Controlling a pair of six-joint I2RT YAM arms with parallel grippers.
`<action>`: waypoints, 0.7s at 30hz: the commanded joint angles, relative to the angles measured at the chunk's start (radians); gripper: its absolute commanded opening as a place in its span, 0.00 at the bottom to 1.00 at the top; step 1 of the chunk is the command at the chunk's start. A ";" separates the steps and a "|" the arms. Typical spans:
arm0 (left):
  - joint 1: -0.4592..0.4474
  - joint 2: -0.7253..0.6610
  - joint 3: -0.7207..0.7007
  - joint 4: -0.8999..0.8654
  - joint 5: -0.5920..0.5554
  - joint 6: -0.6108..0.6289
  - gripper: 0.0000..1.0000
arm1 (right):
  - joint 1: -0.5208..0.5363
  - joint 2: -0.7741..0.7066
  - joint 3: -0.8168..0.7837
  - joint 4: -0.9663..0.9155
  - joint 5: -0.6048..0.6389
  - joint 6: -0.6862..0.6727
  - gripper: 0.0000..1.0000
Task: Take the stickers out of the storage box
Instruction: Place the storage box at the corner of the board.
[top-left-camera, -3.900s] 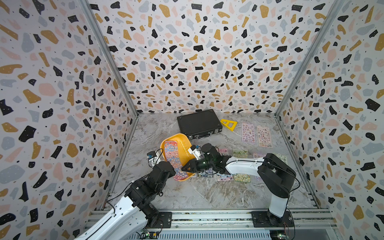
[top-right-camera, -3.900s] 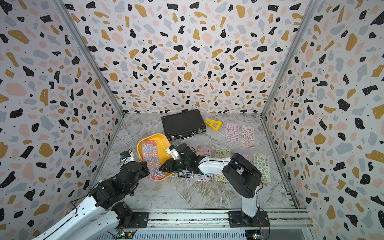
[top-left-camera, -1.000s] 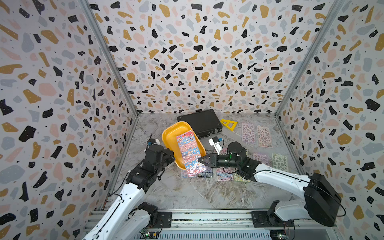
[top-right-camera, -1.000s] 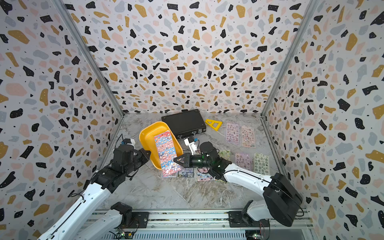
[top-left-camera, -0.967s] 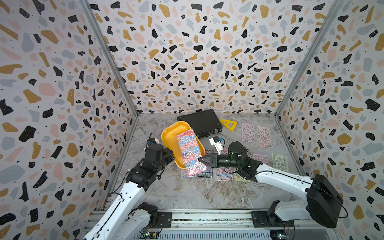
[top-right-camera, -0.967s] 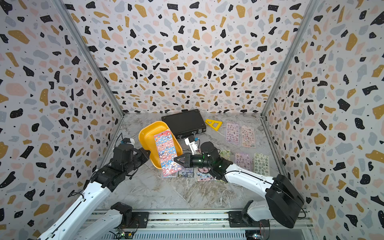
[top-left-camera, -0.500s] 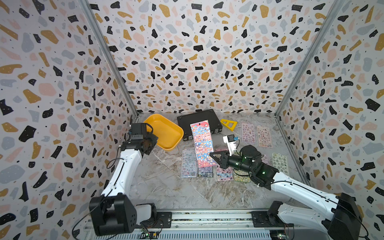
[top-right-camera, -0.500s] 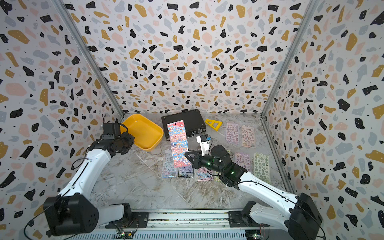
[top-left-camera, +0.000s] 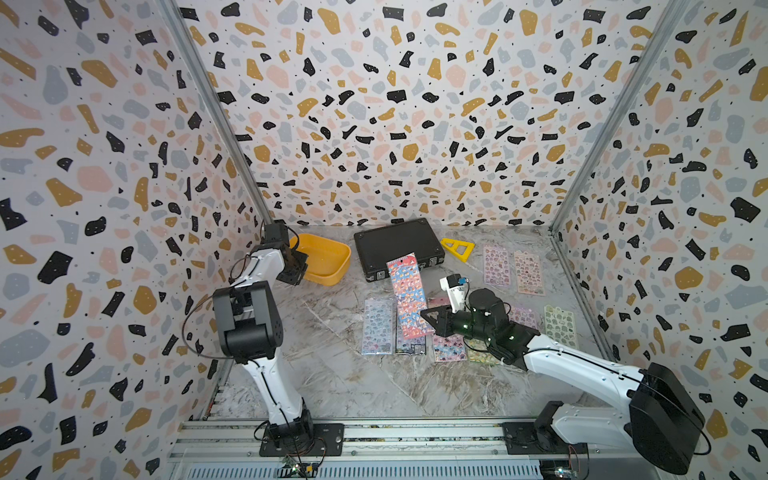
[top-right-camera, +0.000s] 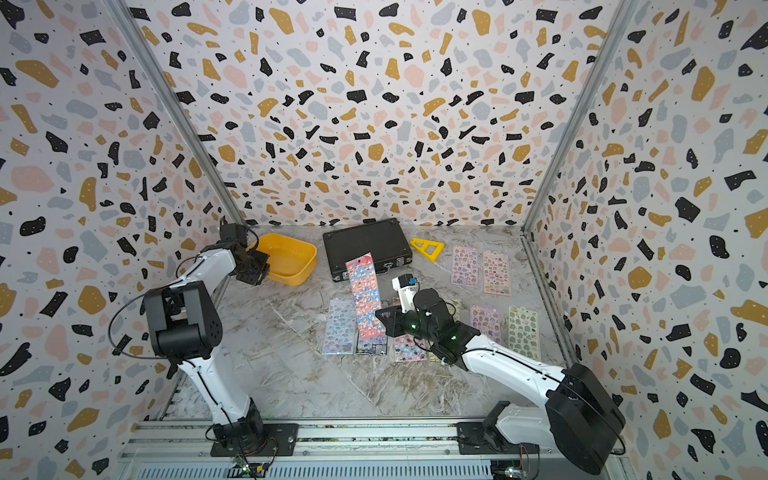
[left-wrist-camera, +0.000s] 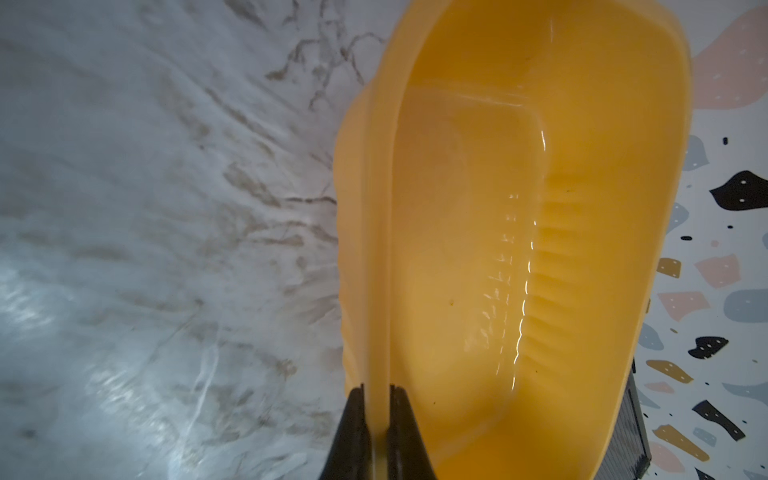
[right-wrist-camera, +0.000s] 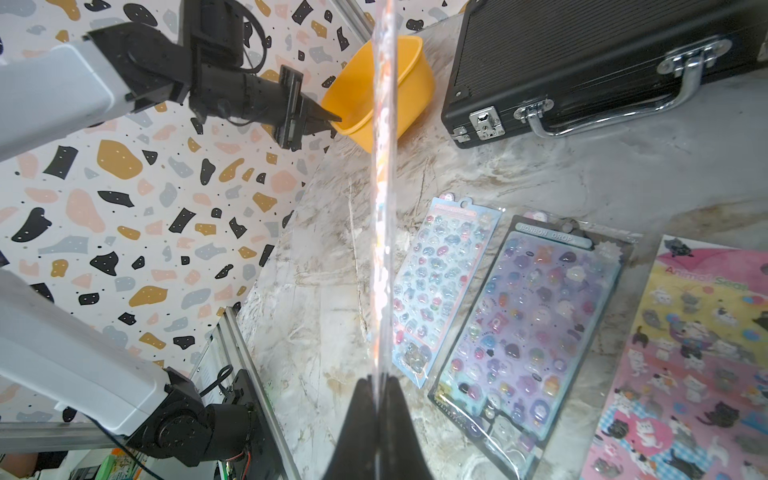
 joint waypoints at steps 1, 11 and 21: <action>0.000 0.050 0.060 -0.069 -0.029 0.009 0.00 | -0.010 0.008 0.005 0.031 -0.024 -0.015 0.00; -0.005 0.058 0.090 -0.014 0.053 0.064 0.68 | -0.021 0.047 0.005 0.054 -0.046 -0.005 0.00; -0.125 -0.446 -0.133 0.123 -0.056 0.052 0.99 | -0.091 0.023 -0.026 0.059 -0.047 0.025 0.00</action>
